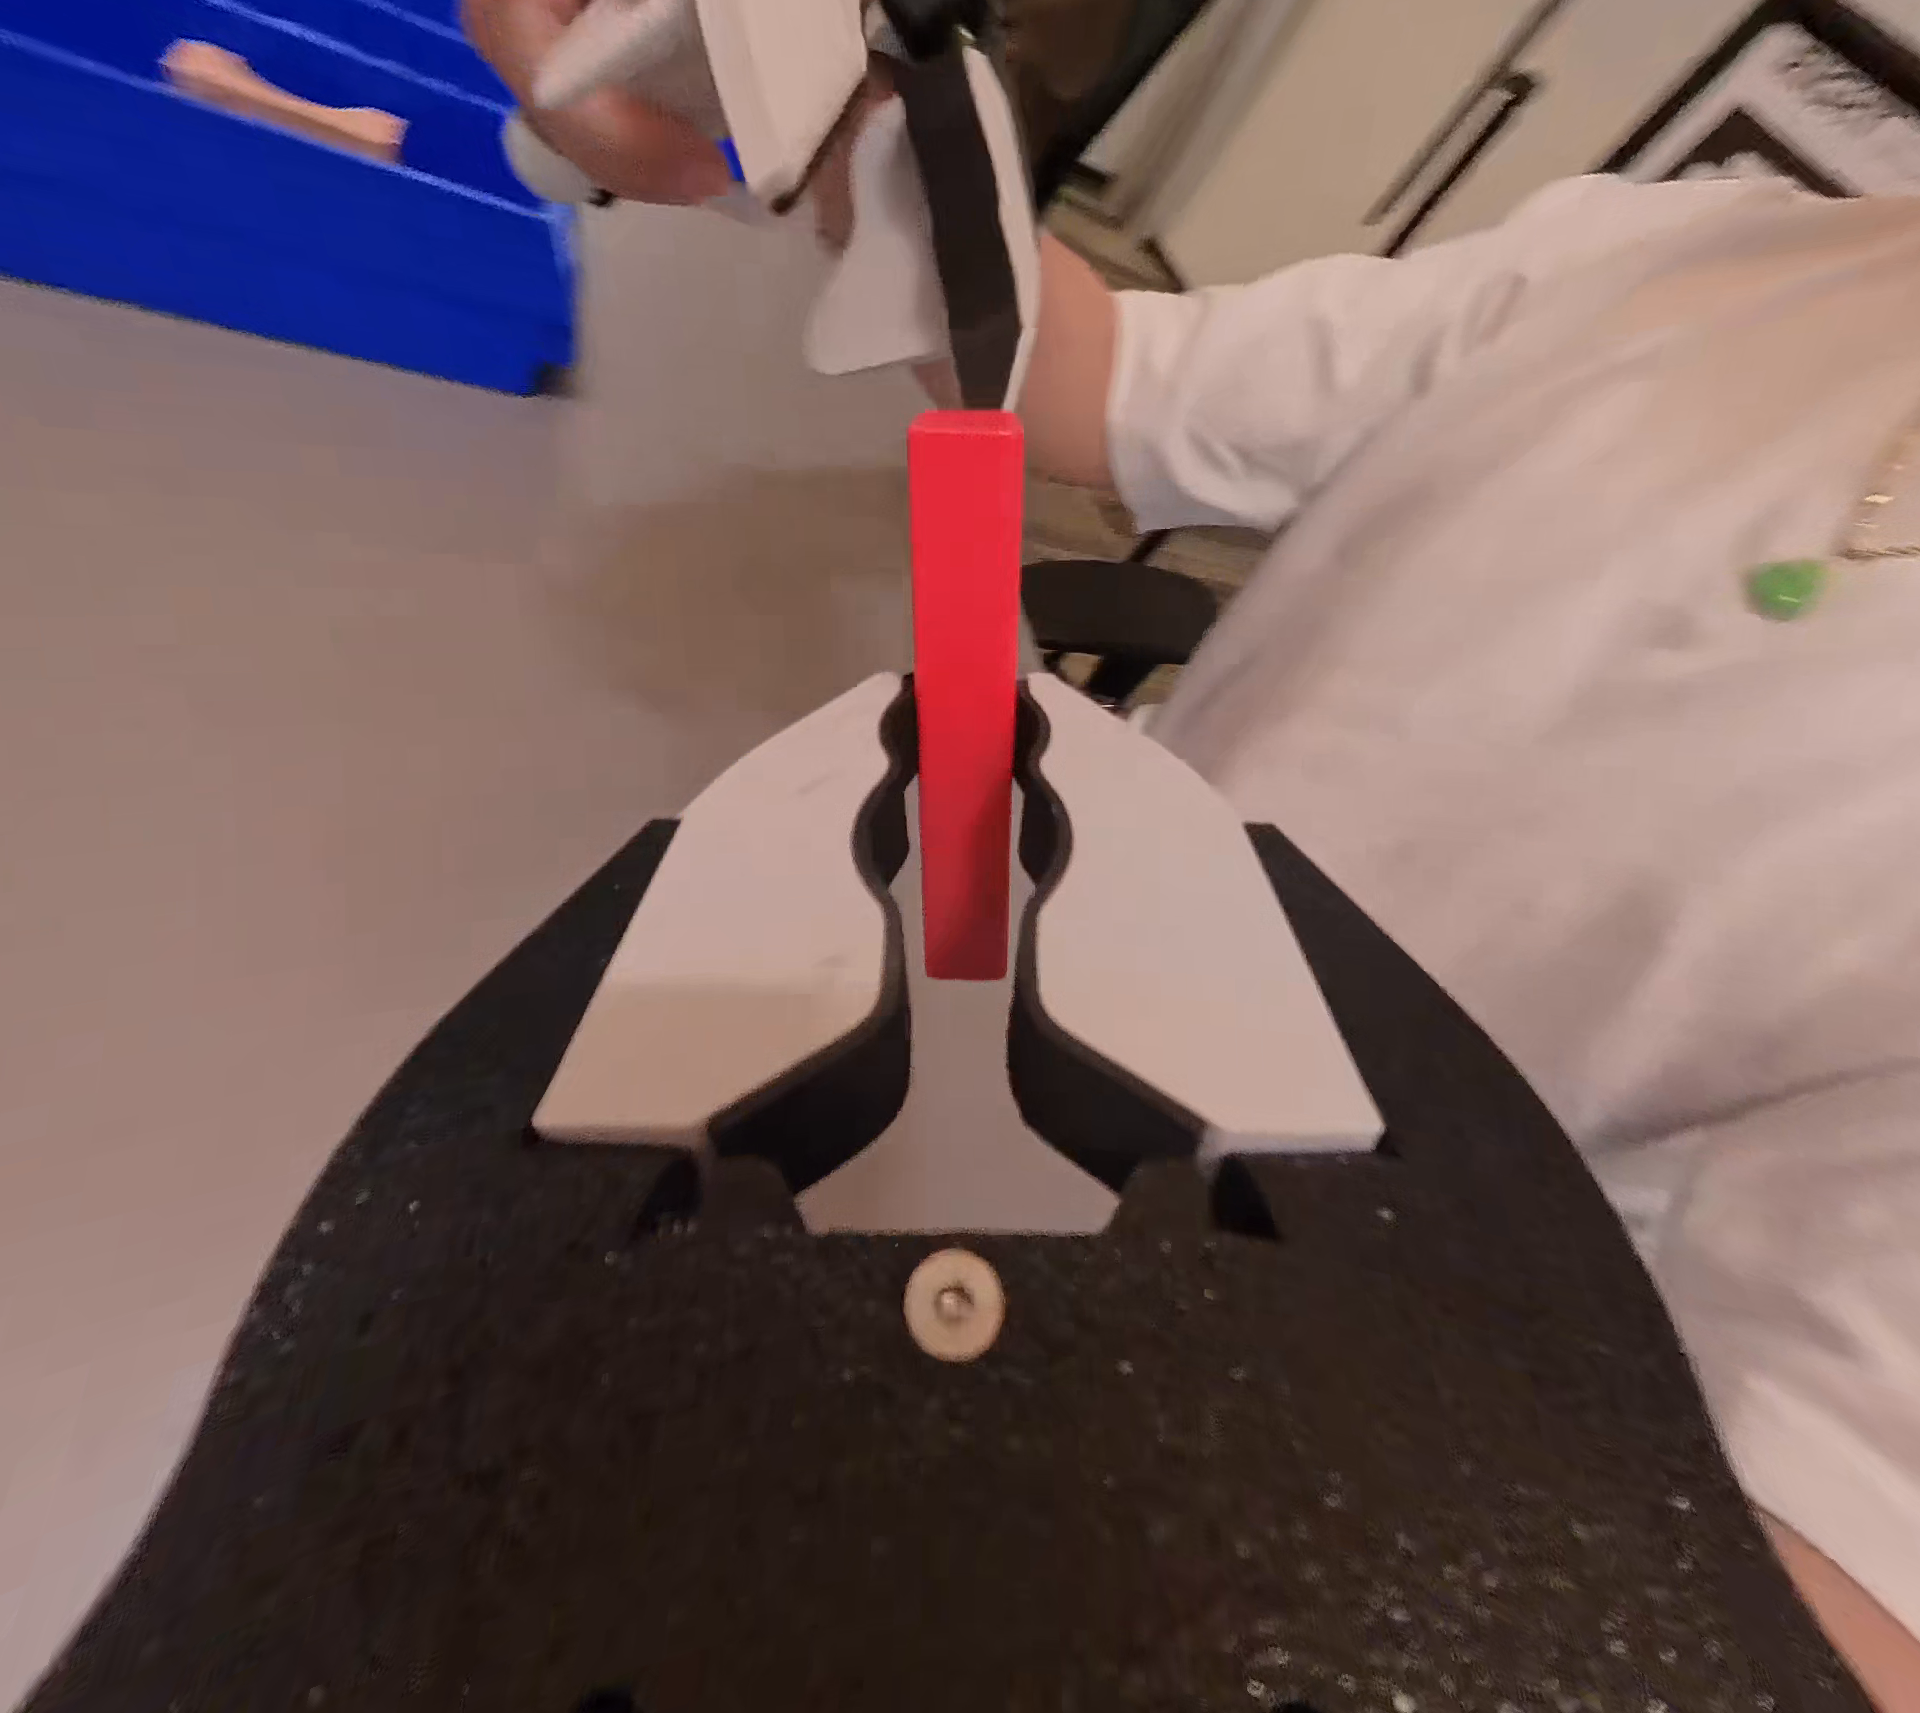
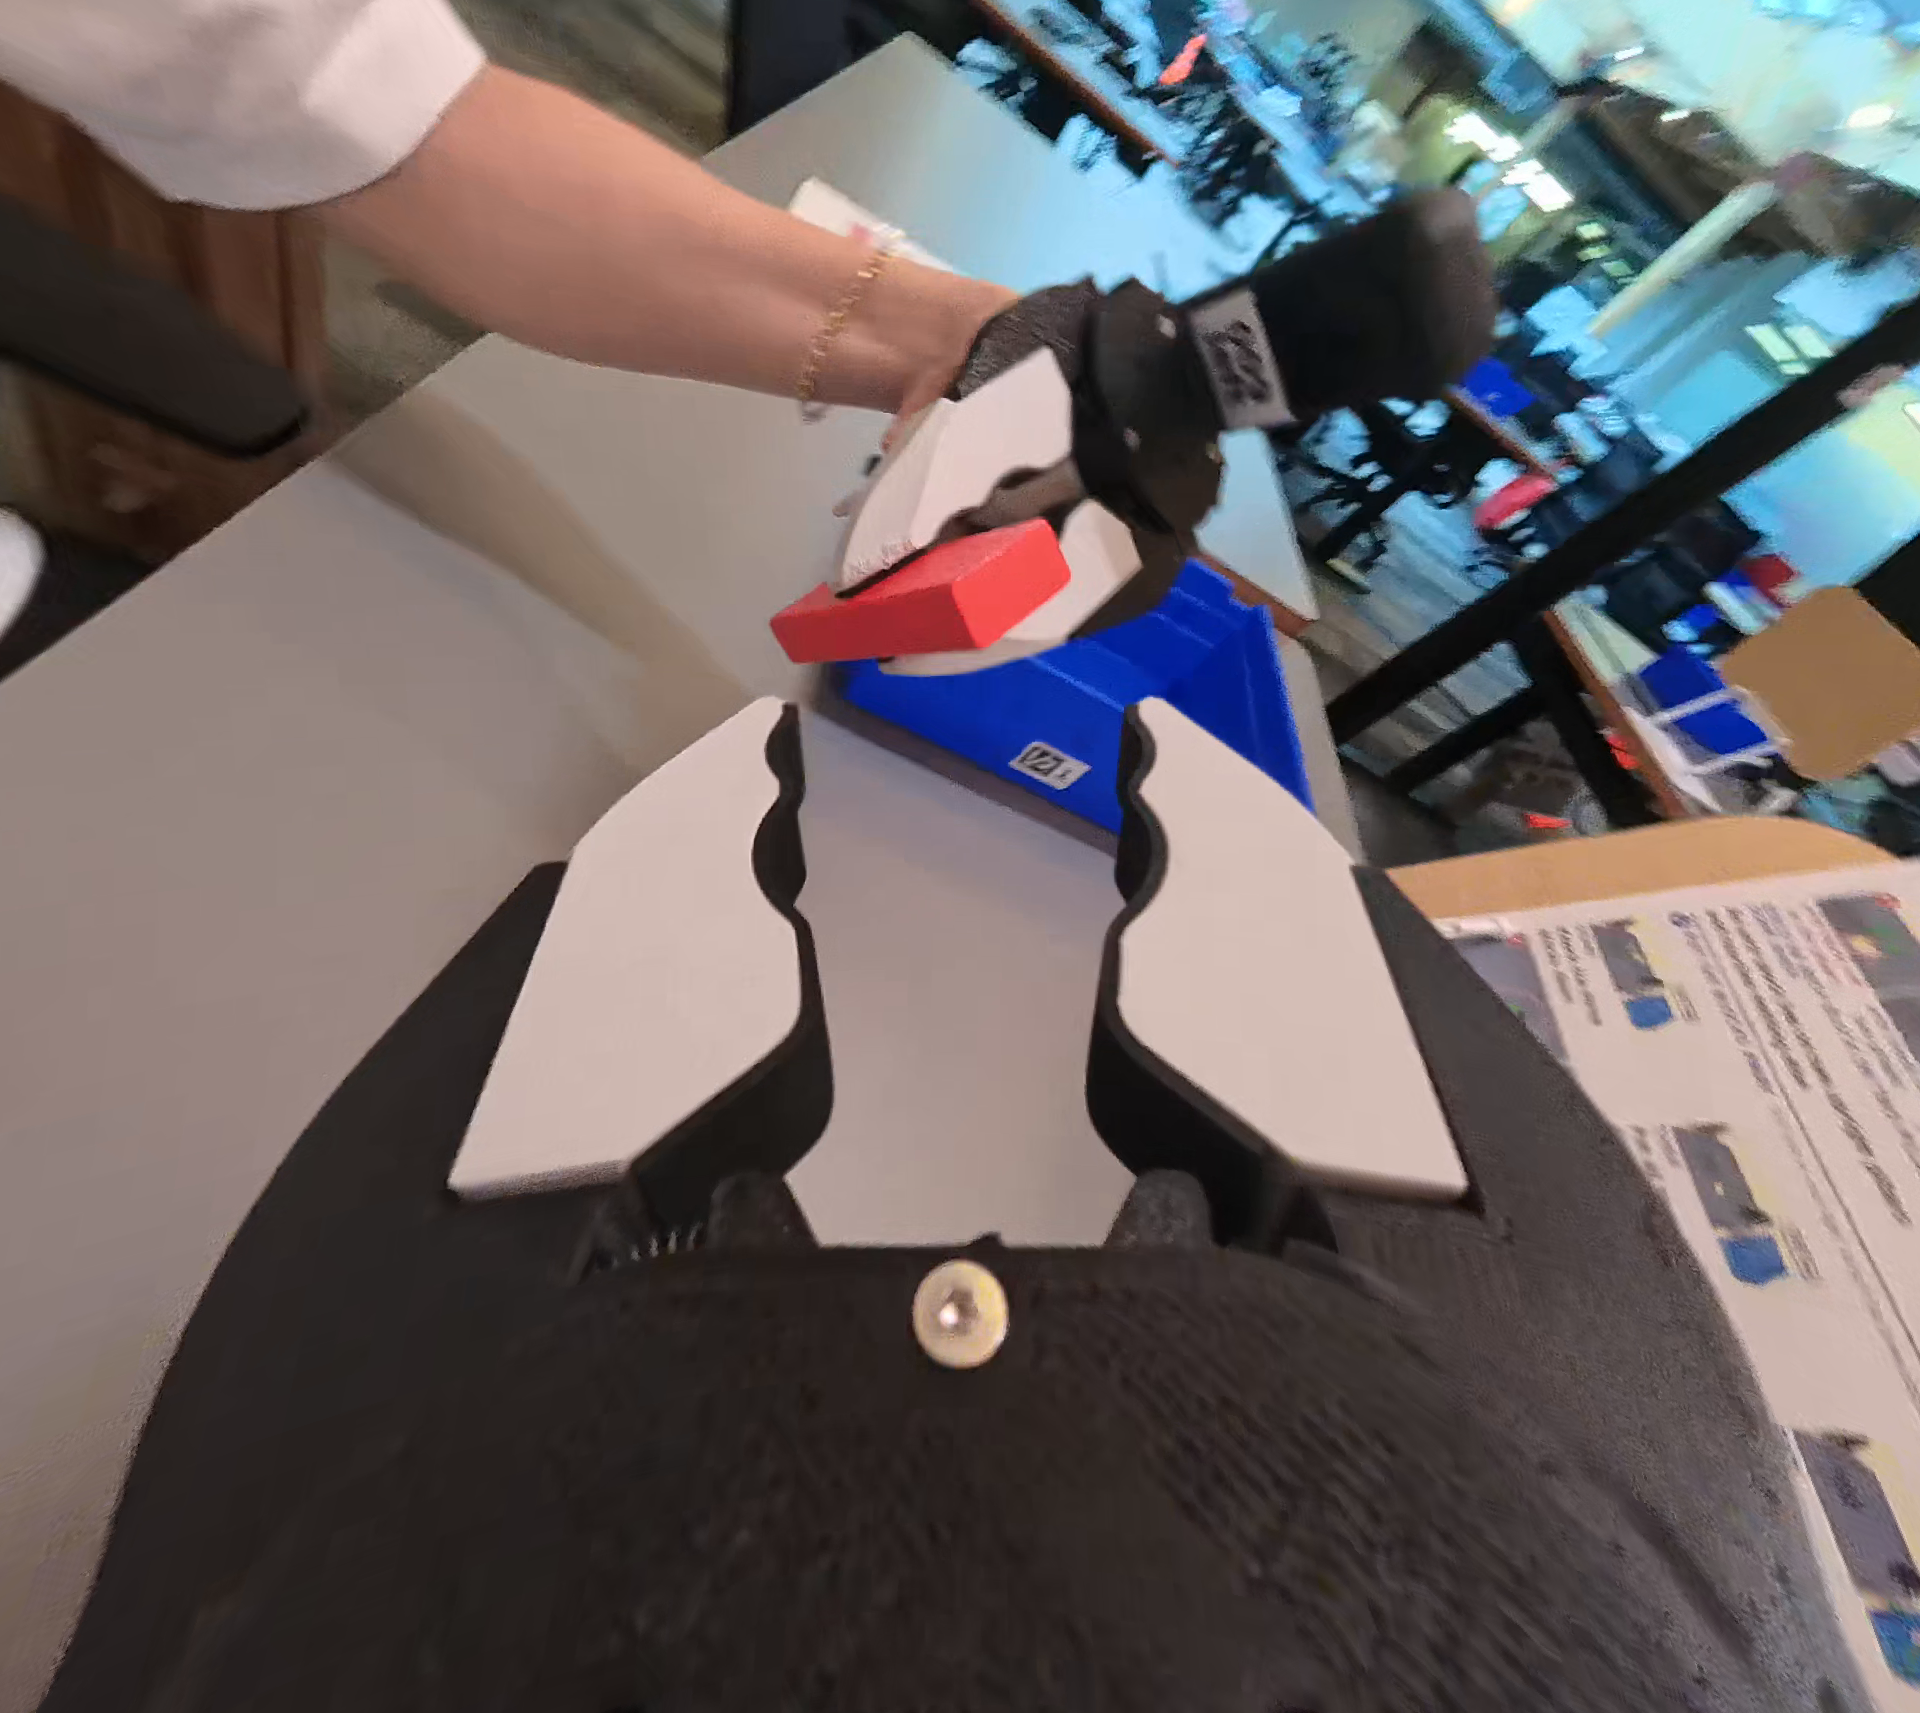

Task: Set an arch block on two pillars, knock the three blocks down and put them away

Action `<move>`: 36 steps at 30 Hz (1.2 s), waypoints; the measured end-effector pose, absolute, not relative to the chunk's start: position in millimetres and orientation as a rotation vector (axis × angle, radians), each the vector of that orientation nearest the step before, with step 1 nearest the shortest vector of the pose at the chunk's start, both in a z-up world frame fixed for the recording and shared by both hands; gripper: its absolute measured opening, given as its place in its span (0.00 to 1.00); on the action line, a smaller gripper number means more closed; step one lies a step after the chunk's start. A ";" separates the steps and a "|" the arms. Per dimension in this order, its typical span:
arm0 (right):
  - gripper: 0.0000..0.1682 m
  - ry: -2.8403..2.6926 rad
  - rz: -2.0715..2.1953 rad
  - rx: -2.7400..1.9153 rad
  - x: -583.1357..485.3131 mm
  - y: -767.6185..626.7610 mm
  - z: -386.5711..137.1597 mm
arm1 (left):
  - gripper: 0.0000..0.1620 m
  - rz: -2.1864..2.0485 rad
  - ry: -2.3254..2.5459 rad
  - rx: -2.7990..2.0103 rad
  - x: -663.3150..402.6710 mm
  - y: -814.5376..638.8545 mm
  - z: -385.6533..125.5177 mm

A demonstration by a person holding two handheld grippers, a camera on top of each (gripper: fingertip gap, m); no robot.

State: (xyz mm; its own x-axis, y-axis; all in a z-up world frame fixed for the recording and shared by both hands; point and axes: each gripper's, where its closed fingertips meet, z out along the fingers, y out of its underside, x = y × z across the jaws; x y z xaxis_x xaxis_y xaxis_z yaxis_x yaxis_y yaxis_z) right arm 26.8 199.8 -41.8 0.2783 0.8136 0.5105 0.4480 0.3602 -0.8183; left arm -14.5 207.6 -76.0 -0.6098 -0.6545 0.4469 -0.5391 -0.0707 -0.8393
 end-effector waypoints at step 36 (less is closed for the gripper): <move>0.20 -1.347 0.143 -2.077 131.0 248.4 -121.0 | 0.40 -1.140 1.477 -1.536 24.0 250.4 -139.2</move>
State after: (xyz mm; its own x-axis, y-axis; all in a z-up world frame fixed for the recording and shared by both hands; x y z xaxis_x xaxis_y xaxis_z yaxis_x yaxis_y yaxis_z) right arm 131.0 248.4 -121.0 0.4659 0.8496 0.2474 0.7785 -0.2607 -0.5709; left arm 24.0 250.4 -139.2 -0.0428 -0.9920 0.1190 -0.3665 -0.0953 -0.9255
